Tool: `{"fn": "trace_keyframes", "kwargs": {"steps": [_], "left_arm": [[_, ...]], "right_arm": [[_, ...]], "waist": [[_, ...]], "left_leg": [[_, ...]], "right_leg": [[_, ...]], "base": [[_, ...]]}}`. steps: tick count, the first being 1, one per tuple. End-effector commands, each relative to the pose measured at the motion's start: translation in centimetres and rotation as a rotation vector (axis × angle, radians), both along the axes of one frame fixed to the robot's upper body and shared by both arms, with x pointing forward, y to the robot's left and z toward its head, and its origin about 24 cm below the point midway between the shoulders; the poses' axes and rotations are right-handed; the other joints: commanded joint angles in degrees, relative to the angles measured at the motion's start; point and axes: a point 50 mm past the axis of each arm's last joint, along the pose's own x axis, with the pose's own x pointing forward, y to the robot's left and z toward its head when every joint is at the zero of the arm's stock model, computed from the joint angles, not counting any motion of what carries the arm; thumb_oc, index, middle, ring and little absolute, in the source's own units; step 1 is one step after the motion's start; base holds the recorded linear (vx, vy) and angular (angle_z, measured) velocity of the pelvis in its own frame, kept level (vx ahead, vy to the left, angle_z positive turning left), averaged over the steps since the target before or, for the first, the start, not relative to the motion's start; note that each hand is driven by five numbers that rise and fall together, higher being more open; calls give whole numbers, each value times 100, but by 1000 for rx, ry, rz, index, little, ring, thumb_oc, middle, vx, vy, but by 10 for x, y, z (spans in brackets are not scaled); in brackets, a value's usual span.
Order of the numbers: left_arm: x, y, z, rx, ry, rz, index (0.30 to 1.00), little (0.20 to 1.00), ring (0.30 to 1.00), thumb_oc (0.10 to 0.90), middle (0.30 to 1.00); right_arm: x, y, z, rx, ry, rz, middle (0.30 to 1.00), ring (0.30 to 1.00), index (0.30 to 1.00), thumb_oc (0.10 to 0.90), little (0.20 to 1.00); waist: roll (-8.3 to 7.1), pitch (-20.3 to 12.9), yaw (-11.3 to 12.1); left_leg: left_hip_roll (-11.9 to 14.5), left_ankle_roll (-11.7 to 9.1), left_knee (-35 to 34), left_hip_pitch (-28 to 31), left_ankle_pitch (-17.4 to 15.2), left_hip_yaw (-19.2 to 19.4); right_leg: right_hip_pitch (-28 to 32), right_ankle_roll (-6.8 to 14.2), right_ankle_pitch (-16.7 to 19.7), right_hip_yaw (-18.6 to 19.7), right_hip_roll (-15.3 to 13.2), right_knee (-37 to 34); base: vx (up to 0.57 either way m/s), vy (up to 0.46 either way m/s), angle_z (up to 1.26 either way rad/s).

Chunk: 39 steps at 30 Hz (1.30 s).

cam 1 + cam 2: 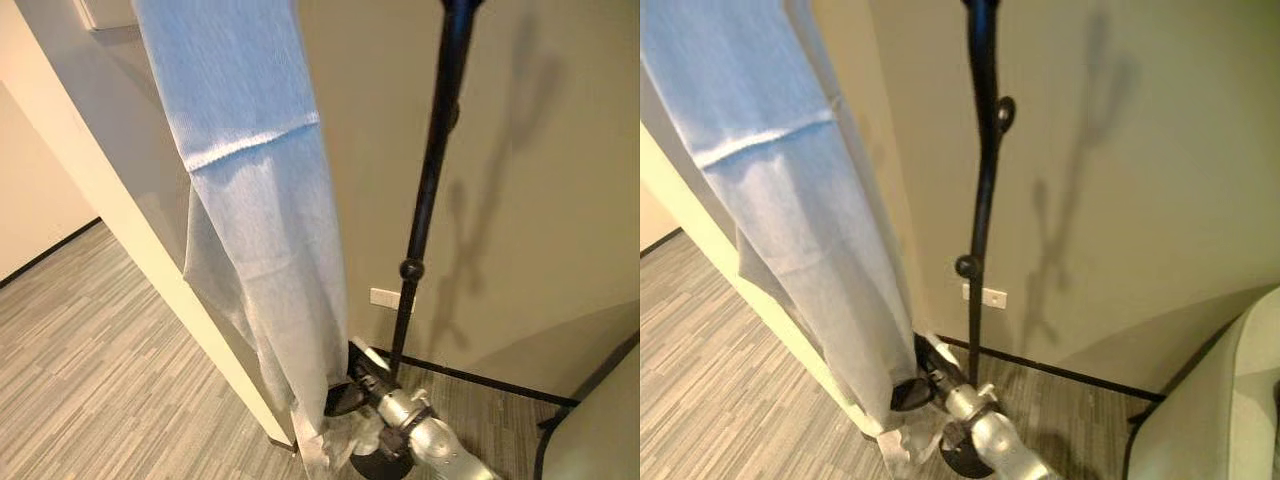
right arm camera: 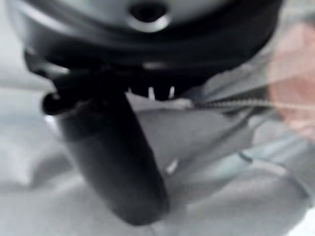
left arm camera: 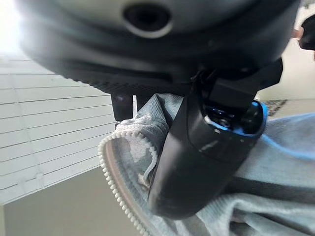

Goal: Hang the clothes on the sofa on the clothes rack.

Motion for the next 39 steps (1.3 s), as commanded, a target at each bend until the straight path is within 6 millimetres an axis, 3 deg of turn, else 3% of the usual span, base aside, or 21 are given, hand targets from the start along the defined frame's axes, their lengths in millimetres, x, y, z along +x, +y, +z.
{"fn": "trace_keyframes", "kwargs": {"steps": [1, 2, 3, 4, 11, 15, 22, 28, 30, 34, 39], "left_arm": [[-14, 43, 23, -242, -122, 88, 300, 300, 300, 400, 300], [-11, 42, 21, -240, -108, 79, 300, 300, 300, 400, 300], [-10, 42, 20, -239, -106, 81, 300, 300, 300, 400, 300], [-8, 41, 19, -237, -102, 82, 300, 300, 300, 400, 300], [-3, 44, 19, -232, -79, 124, 300, 300, 300, 400, 300], [-6, 48, 21, -224, -93, 164, 300, 300, 300, 400, 300], [-10, 56, 24, -239, -105, 204, 300, 300, 300, 400, 300], [-16, 59, 28, -230, -121, 231, 300, 300, 300, 400, 300], [-20, 59, 30, -215, -134, 249, 300, 300, 300, 400, 300], [-22, 59, 31, -207, -140, 251, 300, 300, 300, 400, 300], [-29, 57, 31, -177, -165, 257, 300, 300, 300, 400, 300]], "right_arm": [[16, 29, 54, 285, -148, 53, 900, 900, 900, 800, 900], [14, 42, 57, 349, -104, 110, 900, 900, 900, 800, 900], [13, 47, 57, 366, -78, 139, 648, 648, 648, 632, 648], [13, 53, 55, 373, -55, 166, 300, 300, 300, 400, 300], [10, 53, 49, 307, -60, 196, 300, 300, 300, 400, 300], [10, 35, 34, 249, -31, 108, 300, 300, 300, 400, 300], [5, -10, 12, 117, -18, -56, 300, 300, 300, 400, 300], [2, -55, 10, -3, -75, -218, 300, 300, 300, 400, 300], [0, -78, 15, -53, -118, -306, 300, 300, 300, 400, 300], [-3, -103, 22, -103, -162, -400, 300, 300, 300, 400, 300], [-5, -144, 47, -192, -300, -585, 300, 300, 300, 400, 300]], "waist": [[-272, -445, 21], [-266, -444, 48], [-265, -440, 50], [-263, -438, 61], [-228, -426, 55], [-250, -425, 23], [-280, -437, -40], [-309, -464, -118], [-322, -472, -171], [-361, -485, -211], [-410, -502, -286]], "left_leg": [[-388, 116, -45, -51, -169, 123], [-395, 115, -44, -46, -169, 121], [-403, 115, -46, -40, -171, 123], [-412, 115, -48, -35, -174, 117], [-421, 120, -49, -32, -179, 125], [-430, 128, -53, -21, -188, 132], [-442, 138, -55, -10, -203, 104], [-443, 142, -55, 7, -219, 104], [-441, 142, -57, 11, -231, 115], [-434, 142, -57, 22, -242, 125], [-429, 147, -57, 31, -260, 144]], "right_leg": [[275, 232, -27, 483, 66, -310], [280, 222, -27, 491, 65, -312], [285, 219, -28, 491, 64, -312], [289, 216, -26, 496, 66, -313], [285, 213, -19, 492, 56, -298], [284, 227, -2, 499, 55, -312], [288, 239, -7, 496, 62, -319], [298, 249, -13, 490, 62, -309], [294, 257, -4, 496, 64, -314], [296, 266, 2, 518, 71, -323], [291, 276, 16, 561, 85, -334]], "base": [[0, 0, 0], [0, 0, 0], [0, 0, 0], [0, 0, 0], [0, 0, 0], [0, 0, 0], [0, 0, 0], [0, 0, 0], [0, 0, 0], [0, 0, 0], [8, -6, -3]]}}
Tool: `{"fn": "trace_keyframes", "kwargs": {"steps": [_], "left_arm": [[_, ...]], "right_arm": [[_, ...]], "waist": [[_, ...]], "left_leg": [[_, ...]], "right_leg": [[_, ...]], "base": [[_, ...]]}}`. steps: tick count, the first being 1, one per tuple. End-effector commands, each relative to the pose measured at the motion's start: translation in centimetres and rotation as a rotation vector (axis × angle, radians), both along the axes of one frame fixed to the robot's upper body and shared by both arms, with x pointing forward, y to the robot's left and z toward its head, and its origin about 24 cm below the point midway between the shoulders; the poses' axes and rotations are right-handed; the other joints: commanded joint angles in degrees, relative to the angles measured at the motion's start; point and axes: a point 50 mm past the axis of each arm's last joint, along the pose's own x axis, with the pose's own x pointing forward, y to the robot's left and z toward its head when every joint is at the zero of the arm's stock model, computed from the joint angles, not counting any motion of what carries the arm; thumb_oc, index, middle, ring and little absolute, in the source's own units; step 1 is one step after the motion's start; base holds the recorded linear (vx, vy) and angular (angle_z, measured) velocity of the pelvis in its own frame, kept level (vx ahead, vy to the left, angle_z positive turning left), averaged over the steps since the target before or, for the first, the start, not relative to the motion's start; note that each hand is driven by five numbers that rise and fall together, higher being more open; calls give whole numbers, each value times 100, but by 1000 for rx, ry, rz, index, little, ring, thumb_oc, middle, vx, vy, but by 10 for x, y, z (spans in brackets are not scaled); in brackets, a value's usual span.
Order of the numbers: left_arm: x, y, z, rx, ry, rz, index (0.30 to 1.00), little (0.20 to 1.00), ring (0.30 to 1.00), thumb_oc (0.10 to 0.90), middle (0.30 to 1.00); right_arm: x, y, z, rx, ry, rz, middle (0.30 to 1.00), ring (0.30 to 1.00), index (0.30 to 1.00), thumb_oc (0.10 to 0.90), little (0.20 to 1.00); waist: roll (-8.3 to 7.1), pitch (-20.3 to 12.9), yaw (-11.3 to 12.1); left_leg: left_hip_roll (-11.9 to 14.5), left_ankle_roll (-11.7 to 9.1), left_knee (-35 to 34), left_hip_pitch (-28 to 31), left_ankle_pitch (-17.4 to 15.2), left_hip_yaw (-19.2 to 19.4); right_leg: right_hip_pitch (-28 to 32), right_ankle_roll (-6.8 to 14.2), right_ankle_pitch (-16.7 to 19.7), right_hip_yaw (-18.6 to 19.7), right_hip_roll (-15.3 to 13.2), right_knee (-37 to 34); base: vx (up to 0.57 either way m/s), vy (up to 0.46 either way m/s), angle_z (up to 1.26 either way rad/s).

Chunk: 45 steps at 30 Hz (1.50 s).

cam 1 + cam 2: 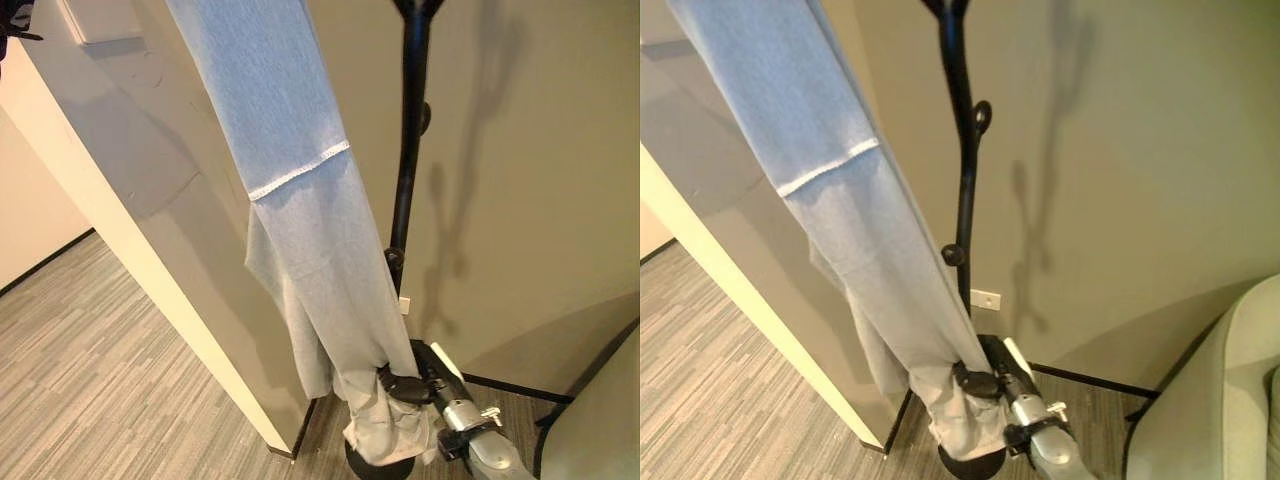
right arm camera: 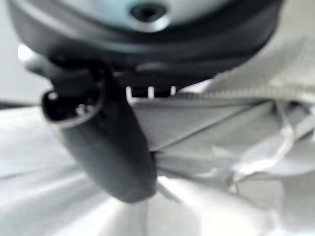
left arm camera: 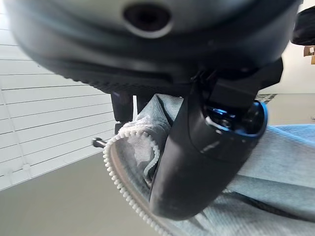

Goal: Hang the clothes on the sofa on the clothes rack.

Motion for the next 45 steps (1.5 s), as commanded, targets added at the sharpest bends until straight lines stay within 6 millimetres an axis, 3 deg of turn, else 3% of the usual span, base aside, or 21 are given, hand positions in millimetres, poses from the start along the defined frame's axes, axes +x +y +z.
{"fn": "trace_keyframes", "kwargs": {"steps": [1, 3, 4, 7, 11, 20, 22, 29, 32, 37, 43, 45], "left_arm": [[-33, 52, 44, -235, -221, 174, 300, 300, 300, 400, 300], [-42, 53, 45, -206, -263, 196, 300, 300, 300, 400, 300], [-42, 52, 44, -207, -264, 194, 300, 300, 300, 400, 300], [-48, 55, 44, -189, -310, 225, 300, 300, 300, 400, 300], [-49, 60, 40, -174, -331, 266, 300, 300, 300, 400, 300], [-45, 68, 21, -172, -329, 287, 300, 300, 300, 400, 300], [-47, 73, 12, -173, -345, 303, 300, 300, 300, 400, 300], [-49, 104, -12, -249, -325, 406, 300, 300, 300, 400, 300], [-48, 112, -16, -270, -307, 444, 300, 300, 300, 400, 300], [-44, 123, -20, -291, -260, 497, 300, 300, 300, 400, 300], [-32, 130, -30, -279, -184, 562, 300, 300, 300, 400, 300], [-23, 138, -42, -281, -111, 620, 300, 300, 300, 400, 300]], "right_arm": [[14, -4, 44, -34, -269, -35, 300, 300, 300, 400, 300], [11, -36, 66, -148, -401, -232, 300, 300, 300, 400, 300], [10, -36, 66, -152, -403, -236, 300, 300, 300, 400, 300], [9, -57, 98, -379, -574, -351, 300, 300, 300, 400, 300], [7, -61, 136, -540, -790, -426, 300, 300, 300, 400, 300], [0, -58, 170, -664, -1003, -490, 300, 300, 300, 400, 300], [-3, -61, 192, -773, -1120, -525, 300, 300, 300, 400, 300], [3, -87, 253, -1054, -1370, -709, 300, 300, 300, 400, 300], [6, -97, 271, -1132, -1420, -774, 300, 300, 300, 400, 300], [16, -108, 293, -1119, -1439, -810, 300, 300, 300, 400, 300], [33, -113, 296, -1028, -1368, -731, 300, 300, 300, 400, 300], [43, -114, 296, -1004, -1308, -652, 300, 300, 300, 400, 300]], "waist": [[-371, -473, -12], [-401, -490, -72], [-399, -488, -60], [-408, -498, -88], [-448, -509, -96], [-594, -518, 10], [-635, -543, 69], [-541, -580, 109], [-520, -582, 108], [-531, -591, 120], [-582, -557, 167], [-637, -528, 206]], "left_leg": [[-431, 146, 8, -80, -260, 120], [-423, 161, 8, -82, -278, 125], [-424, 161, 8, -82, -278, 124], [-419, 177, 11, -52, -342, 109], [-412, 191, 9, -97, -313, 114], [-411, 211, 10, -100, -334, 101], [-402, 220, 9, -96, -349, 90], [-397, 235, 8, -93, -392, 58], [-395, 237, 9, -93, -398, 38], [-388, 230, 8, -84, -412, 8], [-384, 215, 9, -86, -409, -3], [-378, 209, 9, -87, -409, -4]], "right_leg": [[196, 268, -15, 521, 63, -248], [184, 272, -11, 553, 73, -248], [185, 273, -12, 552, 73, -247], [202, 282, -51, 584, 76, -240], [137, 284, -5, 626, 92, -230], [126, 269, -11, 659, 118, -214], [125, 264, -16, 661, 131, -215], [135, 253, -32, 673, 161, -251], [138, 247, -42, 659, 172, -258], [169, 233, -55, 638, 189, -283], [196, 224, -51, 604, 193, -296], [201, 212, -48, 600, 201, -312]], "base": [[8, -7, -5], [19, -3, -8], [15, 7, -6], [0, 0, 0], [0, 0, 0], [0, 0, 0], [0, 0, 0], [0, 0, 0], [0, 0, 0], [0, 0, 0], [0, 0, 0], [0, 0, 0]]}}
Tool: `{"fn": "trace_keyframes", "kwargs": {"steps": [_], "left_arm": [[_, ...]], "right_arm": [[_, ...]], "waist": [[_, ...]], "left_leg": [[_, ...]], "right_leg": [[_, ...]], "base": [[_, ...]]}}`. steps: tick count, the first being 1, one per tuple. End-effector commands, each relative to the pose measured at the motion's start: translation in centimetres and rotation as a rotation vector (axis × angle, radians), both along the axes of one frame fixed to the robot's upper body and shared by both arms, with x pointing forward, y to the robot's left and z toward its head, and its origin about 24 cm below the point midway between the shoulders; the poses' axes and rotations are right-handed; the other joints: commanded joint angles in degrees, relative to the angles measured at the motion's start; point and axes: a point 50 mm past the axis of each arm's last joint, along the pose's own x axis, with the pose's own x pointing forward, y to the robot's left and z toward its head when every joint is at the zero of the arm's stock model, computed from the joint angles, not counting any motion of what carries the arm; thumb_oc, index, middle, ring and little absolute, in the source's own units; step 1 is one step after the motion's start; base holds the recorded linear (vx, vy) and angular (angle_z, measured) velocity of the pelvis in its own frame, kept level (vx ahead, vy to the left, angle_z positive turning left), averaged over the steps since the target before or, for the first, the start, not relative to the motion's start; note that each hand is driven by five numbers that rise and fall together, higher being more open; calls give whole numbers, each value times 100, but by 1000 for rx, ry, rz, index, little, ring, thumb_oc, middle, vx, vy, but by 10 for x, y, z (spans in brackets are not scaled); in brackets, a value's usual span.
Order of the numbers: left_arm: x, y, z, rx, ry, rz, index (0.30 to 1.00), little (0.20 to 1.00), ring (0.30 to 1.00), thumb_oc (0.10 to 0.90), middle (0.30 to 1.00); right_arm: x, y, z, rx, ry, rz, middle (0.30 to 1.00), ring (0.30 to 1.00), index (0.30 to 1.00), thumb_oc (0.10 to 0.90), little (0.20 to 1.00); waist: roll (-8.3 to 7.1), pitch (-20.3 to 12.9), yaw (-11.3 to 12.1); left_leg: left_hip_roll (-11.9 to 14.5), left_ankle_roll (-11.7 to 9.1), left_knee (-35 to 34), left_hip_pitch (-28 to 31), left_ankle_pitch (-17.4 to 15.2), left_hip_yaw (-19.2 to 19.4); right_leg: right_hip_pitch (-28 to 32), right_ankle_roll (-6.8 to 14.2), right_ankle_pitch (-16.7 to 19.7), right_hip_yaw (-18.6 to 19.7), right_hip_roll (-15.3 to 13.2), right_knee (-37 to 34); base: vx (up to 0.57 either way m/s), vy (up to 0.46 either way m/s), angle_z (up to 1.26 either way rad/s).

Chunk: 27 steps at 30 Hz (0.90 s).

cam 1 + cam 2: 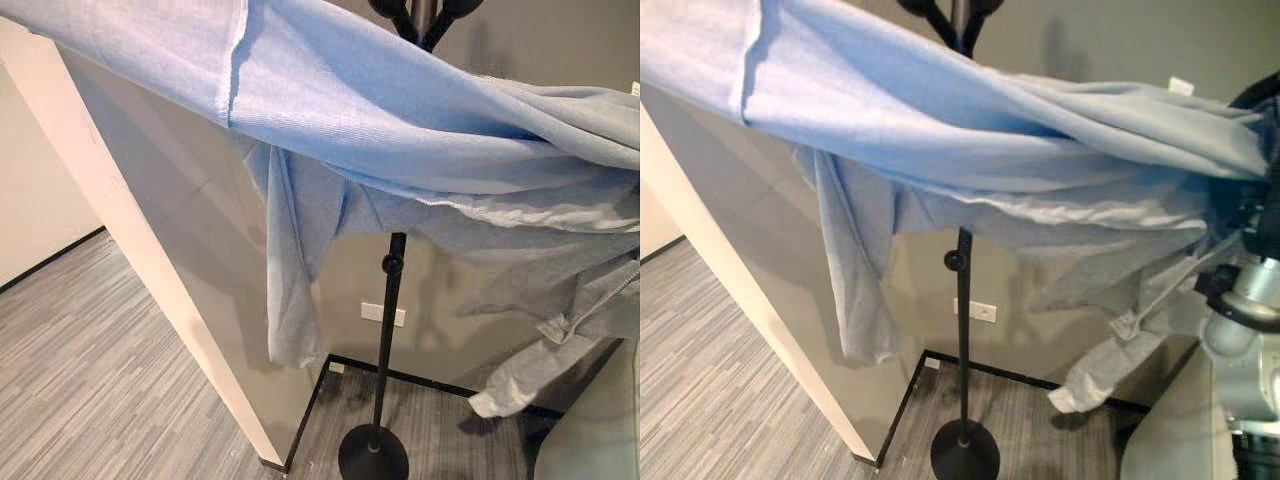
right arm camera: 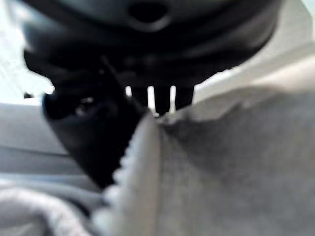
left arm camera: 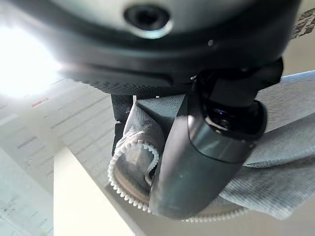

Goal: Hang the clothes on the sofa on the clothes rack.

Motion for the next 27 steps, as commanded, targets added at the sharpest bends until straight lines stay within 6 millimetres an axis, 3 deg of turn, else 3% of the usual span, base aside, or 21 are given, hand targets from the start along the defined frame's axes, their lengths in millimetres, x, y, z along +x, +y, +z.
{"fn": "trace_keyframes", "kwargs": {"steps": [1, 13, 20, 27], "left_arm": [[-10, 38, 19, -114, -43, 244, 300, 300, 300, 400, 300], [18, 90, -56, -385, 260, 405, 300, 300, 300, 400, 300], [19, 103, -70, -451, 317, 451, 300, 300, 300, 400, 300], [14, 112, -92, -503, 369, 485, 300, 300, 300, 400, 300]], "right_arm": [[10, 1, 44, 12, -55, 92, 300, 300, 300, 400, 300], [45, 8, 75, 11, 59, 142, 300, 300, 300, 400, 300], [52, 10, 87, -3, 68, 140, 300, 300, 300, 400, 300], [54, 10, 76, -4, 128, 146, 300, 300, 300, 400, 300]], "waist": [[-490, -251, 52], [-638, -142, 107], [-682, -116, 115], [-702, -76, 136]], "left_leg": [[-405, 186, 19, -70, -379, -43], [-387, 161, 20, -92, -344, -57], [-379, 152, 23, -90, -335, -59], [-377, 158, 25, -90, -345, -65]], "right_leg": [[256, 204, -79, 488, 158, -321], [264, 142, -86, 473, 194, -352], [257, 130, -94, 471, 210, -334], [255, 121, -98, 493, 224, -336]], "base": [[0, 0, 0], [0, -3, 1], [4, -5, 1], [0, 0, 0]]}}
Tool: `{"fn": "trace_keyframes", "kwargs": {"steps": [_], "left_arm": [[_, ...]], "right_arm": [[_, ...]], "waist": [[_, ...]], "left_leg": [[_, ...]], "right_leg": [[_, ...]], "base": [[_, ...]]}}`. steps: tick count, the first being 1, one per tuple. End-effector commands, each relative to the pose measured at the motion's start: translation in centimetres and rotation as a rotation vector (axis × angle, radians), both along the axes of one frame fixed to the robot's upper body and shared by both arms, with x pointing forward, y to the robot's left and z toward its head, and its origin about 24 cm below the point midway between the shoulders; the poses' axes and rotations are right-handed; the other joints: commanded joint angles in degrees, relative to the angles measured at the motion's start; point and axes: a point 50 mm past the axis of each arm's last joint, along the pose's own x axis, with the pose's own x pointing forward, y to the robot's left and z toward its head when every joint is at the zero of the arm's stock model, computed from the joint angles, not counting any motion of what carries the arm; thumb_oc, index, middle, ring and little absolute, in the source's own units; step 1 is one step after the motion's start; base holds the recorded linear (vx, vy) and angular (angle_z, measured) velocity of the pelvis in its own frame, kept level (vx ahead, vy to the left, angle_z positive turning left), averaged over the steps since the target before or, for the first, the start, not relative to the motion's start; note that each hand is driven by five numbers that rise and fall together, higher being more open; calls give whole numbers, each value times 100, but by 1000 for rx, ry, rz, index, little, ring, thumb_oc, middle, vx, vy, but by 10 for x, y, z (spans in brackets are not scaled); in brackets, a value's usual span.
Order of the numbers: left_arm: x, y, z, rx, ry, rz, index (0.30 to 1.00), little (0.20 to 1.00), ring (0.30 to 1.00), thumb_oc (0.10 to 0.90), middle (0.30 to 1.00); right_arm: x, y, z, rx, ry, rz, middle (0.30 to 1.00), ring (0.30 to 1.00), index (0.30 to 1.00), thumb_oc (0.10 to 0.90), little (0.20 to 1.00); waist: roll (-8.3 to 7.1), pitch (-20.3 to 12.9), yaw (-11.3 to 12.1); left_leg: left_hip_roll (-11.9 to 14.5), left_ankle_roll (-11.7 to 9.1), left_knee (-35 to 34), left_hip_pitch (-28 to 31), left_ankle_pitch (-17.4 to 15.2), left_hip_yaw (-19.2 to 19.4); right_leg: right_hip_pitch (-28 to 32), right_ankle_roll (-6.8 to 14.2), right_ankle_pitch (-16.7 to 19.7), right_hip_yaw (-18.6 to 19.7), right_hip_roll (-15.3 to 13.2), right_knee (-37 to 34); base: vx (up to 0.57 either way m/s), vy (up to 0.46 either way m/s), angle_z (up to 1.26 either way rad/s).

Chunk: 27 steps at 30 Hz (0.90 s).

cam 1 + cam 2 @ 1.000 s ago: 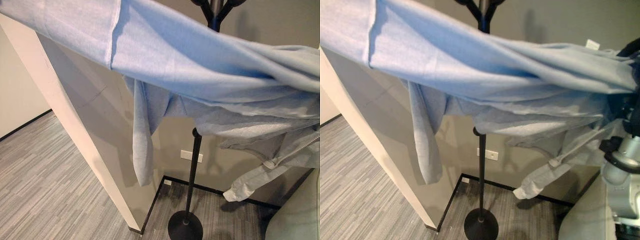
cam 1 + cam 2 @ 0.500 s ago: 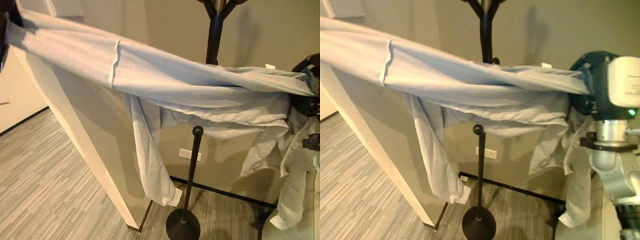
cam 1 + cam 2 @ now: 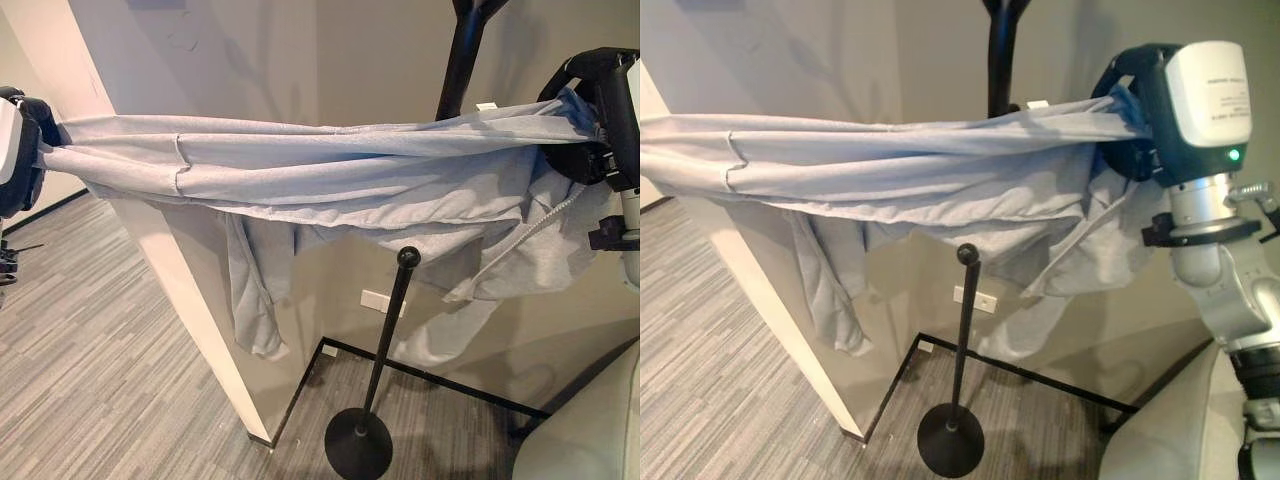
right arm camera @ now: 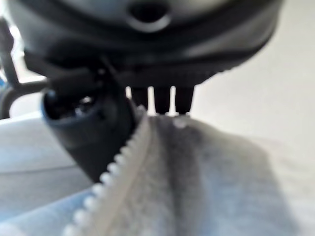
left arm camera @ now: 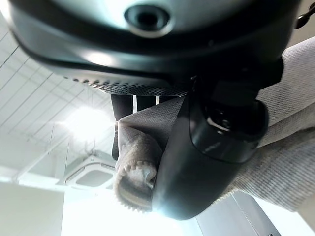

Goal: Hang the clothes on the sofa on the clothes rack.

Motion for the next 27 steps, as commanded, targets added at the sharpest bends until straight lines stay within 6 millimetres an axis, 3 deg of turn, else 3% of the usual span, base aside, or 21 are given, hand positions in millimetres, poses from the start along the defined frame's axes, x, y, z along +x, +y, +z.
{"fn": "trace_keyframes", "kwargs": {"steps": [1, 9, 11, 17, 18, 20, 21, 22, 24, 25, 27], "left_arm": [[-34, 57, 21, -102, -107, 309, 300, 300, 300, 400, 300], [-43, 62, -46, -247, 67, 340, 300, 300, 300, 400, 300], [-49, 56, -75, -320, 111, 329, 300, 300, 300, 400, 300], [-58, 46, -102, -407, 138, 310, 300, 300, 300, 400, 300], [-66, 37, -124, -482, 157, 302, 300, 300, 300, 400, 300], [-71, 32, -140, -534, 172, 309, 300, 300, 300, 400, 300], [-76, 25, -160, -615, 192, 315, 300, 300, 300, 400, 300], [-77, 25, -160, -615, 193, 315, 300, 300, 300, 400, 300], [-82, 14, -184, -709, 220, 316, 300, 300, 300, 400, 300], [-86, 2, -204, -797, 252, 314, 300, 300, 300, 400, 300], [-89, -4, -216, -841, 272, 316, 300, 300, 300, 400, 300]], "right_arm": [[-8, -28, 33, 116, -110, -108, 300, 300, 300, 400, 300], [-3, -23, -6, 143, 64, -76, 300, 300, 300, 400, 300], [-6, -26, -22, 191, 98, -79, 300, 300, 300, 400, 300], [-10, -28, -42, 264, 130, -80, 300, 300, 300, 400, 300], [-13, -27, -56, 332, 146, -71, 300, 300, 300, 400, 300], [-15, -26, -66, 379, 156, -61, 300, 300, 300, 400, 300], [-17, -21, -78, 439, 175, -38, 300, 300, 300, 400, 300], [-17, -21, -78, 439, 176, -38, 300, 300, 300, 400, 300], [-20, -15, -90, 499, 191, -5, 300, 300, 300, 400, 300], [-22, -10, -102, 557, 214, 19, 300, 300, 300, 400, 300], [-22, -6, -108, 584, 228, 35, 300, 300, 300, 400, 300]], "waist": [[-333, -481, -19], [-380, -399, 16], [-407, -363, 37], [-429, -340, 72], [-438, -319, 90], [-437, -305, 86], [-437, -287, 84], [-435, -293, 85], [-437, -275, 72], [-422, -257, 67], [-419, -249, 64]], "left_leg": [[-424, 187, 21, -76, -367, -5], [-411, 196, 21, -79, -361, -34], [-410, 213, 21, -78, -369, -58], [-416, 234, 24, -82, -378, -81], [-422, 249, 26, -86, -382, -90], [-426, 258, 27, -91, -385, -97], [-425, 270, 29, -95, -386, -102], [-425, 271, 29, -94, -386, -102], [-429, 281, 29, -99, -386, -103], [-431, 293, 30, -101, -380, -106], [-434, 298, 30, -102, -378, -100]], "right_leg": [[220, 160, -127, 509, 156, -223], [219, 131, -137, 495, 166, -236], [224, 118, -148, 487, 165, -238], [232, 103, -156, 478, 168, -231], [231, 89, -166, 485, 174, -234], [226, 81, -167, 489, 175, -236], [218, 70, -165, 502, 173, -230], [218, 70, -166, 502, 173, -229], [217, 61, -162, 510, 169, -224], [214, 53, -162, 511, 168, -222], [210, 49, -158, 514, 168, -223]], "base": [[0, 0, 0], [0, 0, 0], [0, 0, 0], [1, 0, 1], [0, 0, 0], [0, 0, 0], [0, 0, 0], [0, 0, 0], [0, 0, 0], [0, 0, 0], [0, 0, 0]]}}
